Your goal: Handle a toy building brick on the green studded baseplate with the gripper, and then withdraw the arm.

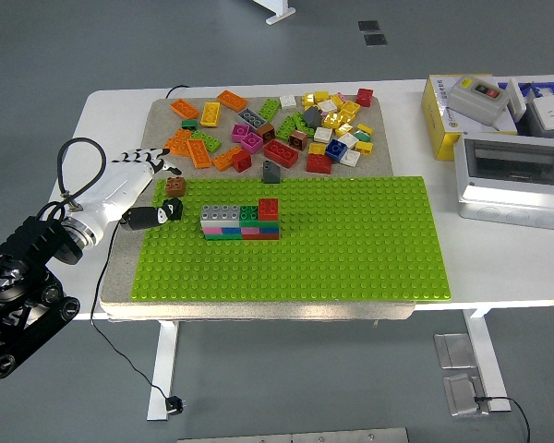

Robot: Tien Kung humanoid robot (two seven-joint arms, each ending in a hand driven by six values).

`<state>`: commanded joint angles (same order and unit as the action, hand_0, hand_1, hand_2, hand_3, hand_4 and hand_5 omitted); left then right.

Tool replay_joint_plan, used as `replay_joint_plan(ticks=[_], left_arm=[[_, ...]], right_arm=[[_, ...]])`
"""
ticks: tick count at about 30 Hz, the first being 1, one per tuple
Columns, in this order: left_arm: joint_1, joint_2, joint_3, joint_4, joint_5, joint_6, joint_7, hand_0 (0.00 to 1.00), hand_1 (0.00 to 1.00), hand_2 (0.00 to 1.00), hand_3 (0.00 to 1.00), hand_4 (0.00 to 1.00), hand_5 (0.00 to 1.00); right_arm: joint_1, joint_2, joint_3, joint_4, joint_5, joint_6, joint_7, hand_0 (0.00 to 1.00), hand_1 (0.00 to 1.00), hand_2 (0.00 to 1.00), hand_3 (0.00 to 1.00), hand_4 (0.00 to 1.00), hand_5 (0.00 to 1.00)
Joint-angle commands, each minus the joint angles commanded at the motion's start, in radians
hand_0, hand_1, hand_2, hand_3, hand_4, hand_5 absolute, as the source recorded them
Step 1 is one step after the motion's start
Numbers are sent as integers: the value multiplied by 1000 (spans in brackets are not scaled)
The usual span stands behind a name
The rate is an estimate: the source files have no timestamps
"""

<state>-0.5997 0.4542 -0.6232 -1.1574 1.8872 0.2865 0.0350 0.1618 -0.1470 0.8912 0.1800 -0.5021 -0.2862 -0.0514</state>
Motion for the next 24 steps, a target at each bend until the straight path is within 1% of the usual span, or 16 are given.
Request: replay_joint_plan(ticks=[1, 3, 5, 7, 9, 12, 17, 22, 24], left_arm=[[-13, -8, 19, 26, -5, 4, -5, 998, 984, 981, 761, 645, 270], [-29, -21, 37, 60, -15, 8, -12, 998, 984, 981, 761, 645, 270], [-43, -37, 43, 98, -24, 11, -18, 998, 981, 983, 761, 643, 267], [-48, -50, 34, 134, -30, 10, -19, 998, 981, 983, 761, 643, 267], [-35, -55, 4, 147, -29, 7, -13, 998, 981, 983, 761, 643, 267], [16, -48, -64, 99, -15, 1, 2, 998, 982, 978, 774, 639, 272], [101, -37, -183, -11, 18, -7, 23, 998, 976, 970, 770, 635, 277], [141, -36, -277, -112, 48, -14, 39, 998, 974, 968, 764, 634, 283], [152, -36, -298, -136, 54, -16, 43, 998, 974, 968, 764, 634, 283]], right_arm=[[1, 0, 0, 0, 0, 0, -1, 698, 661, 661, 662, 393, 800], [1, 0, -1, 0, 0, 1, -1, 698, 661, 661, 662, 393, 800], [3, 0, -1, 0, -4, 1, -2, 700, 667, 664, 665, 393, 801], [4, 0, -1, 0, -7, 2, -4, 700, 667, 664, 665, 393, 801], [4, 0, -2, 0, -10, 2, -5, 700, 667, 664, 665, 393, 801], [2, -1, -5, 0, -5, 2, -5, 702, 669, 669, 664, 389, 799], [-3, -2, -16, 0, 1, 5, -7, 700, 668, 673, 664, 389, 802], [-4, -4, -26, 0, 6, 11, -16, 700, 668, 673, 662, 388, 802], [-4, -5, -31, 0, 10, 14, -19, 700, 668, 673, 662, 388, 802]])
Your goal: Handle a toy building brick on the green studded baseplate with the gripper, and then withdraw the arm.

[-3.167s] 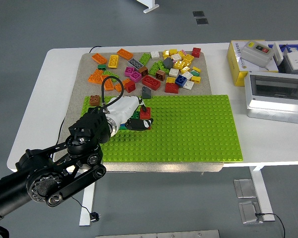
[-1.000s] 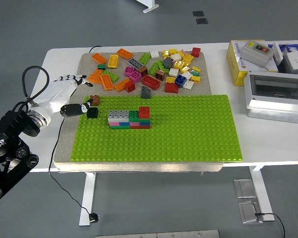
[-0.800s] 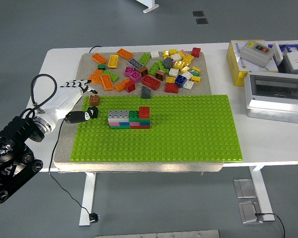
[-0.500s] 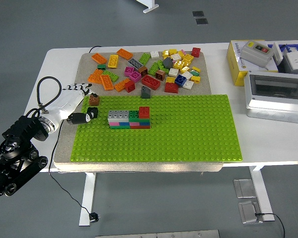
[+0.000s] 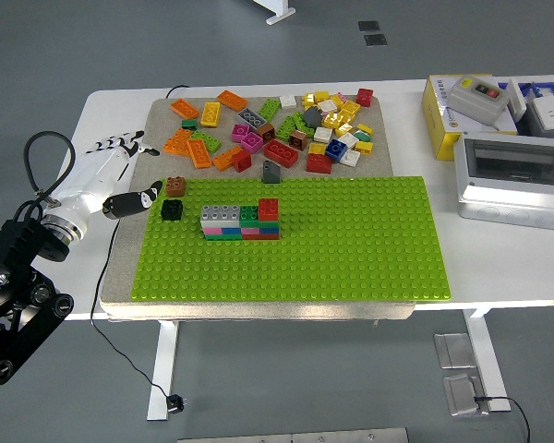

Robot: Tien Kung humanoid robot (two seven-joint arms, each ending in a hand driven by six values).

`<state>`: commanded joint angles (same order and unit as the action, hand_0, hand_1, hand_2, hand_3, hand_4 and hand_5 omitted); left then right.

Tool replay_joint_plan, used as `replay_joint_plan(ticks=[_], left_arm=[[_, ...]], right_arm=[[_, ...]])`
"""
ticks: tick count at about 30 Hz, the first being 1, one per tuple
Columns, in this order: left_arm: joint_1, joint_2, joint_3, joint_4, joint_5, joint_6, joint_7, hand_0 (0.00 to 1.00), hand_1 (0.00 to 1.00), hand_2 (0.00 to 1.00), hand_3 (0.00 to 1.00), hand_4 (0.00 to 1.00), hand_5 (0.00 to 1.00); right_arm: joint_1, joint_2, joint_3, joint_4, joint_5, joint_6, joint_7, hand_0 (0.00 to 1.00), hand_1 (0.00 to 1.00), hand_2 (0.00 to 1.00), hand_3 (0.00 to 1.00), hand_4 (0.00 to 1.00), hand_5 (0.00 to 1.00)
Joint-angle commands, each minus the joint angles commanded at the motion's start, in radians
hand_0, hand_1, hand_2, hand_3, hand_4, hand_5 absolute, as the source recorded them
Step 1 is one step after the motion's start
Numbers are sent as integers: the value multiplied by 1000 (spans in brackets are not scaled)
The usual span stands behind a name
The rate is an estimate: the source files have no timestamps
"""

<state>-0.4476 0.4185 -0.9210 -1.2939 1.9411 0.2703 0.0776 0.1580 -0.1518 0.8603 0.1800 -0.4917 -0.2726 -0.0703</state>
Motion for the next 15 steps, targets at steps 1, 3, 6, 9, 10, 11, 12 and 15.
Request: replay_joint_plan(ticks=[1, 3, 6, 9, 10, 11, 12, 15], left_arm=[[6, 0, -8, -7, 2, -1, 2, 998, 974, 968, 764, 634, 283], [17, 2, -19, -15, 6, -4, 4, 998, 974, 968, 764, 634, 283], [28, 11, -26, -24, 11, -6, 5, 998, 973, 967, 757, 633, 287], [36, 21, -29, -33, 15, -7, 5, 998, 973, 967, 757, 633, 287], [39, 25, -29, -35, 15, -7, 5, 998, 972, 966, 750, 633, 292], [41, 28, -29, -35, 15, -7, 5, 998, 972, 966, 750, 633, 292], [43, 32, -29, -34, 15, -7, 4, 998, 972, 966, 750, 633, 292], [50, 40, -27, -29, 12, -8, 3, 998, 972, 966, 750, 633, 292]], right_arm=[[0, 0, -2, 0, 2, 1, -1, 700, 668, 673, 662, 388, 802], [1, -1, -5, 0, 5, 3, -5, 700, 668, 673, 662, 388, 802], [3, -1, -5, 0, -2, 5, -9, 701, 662, 675, 659, 384, 815], [6, -1, -3, 0, -9, 7, -12, 701, 662, 675, 659, 384, 815], [6, -1, -2, 0, -10, 7, -12, 702, 663, 673, 660, 384, 809], [7, -1, -1, 0, -10, 7, -12, 702, 663, 673, 660, 384, 809], [7, -1, 0, 0, -11, 7, -12, 702, 663, 673, 660, 384, 809], [9, -1, 1, 0, -12, 6, -9, 702, 663, 673, 660, 384, 809]])
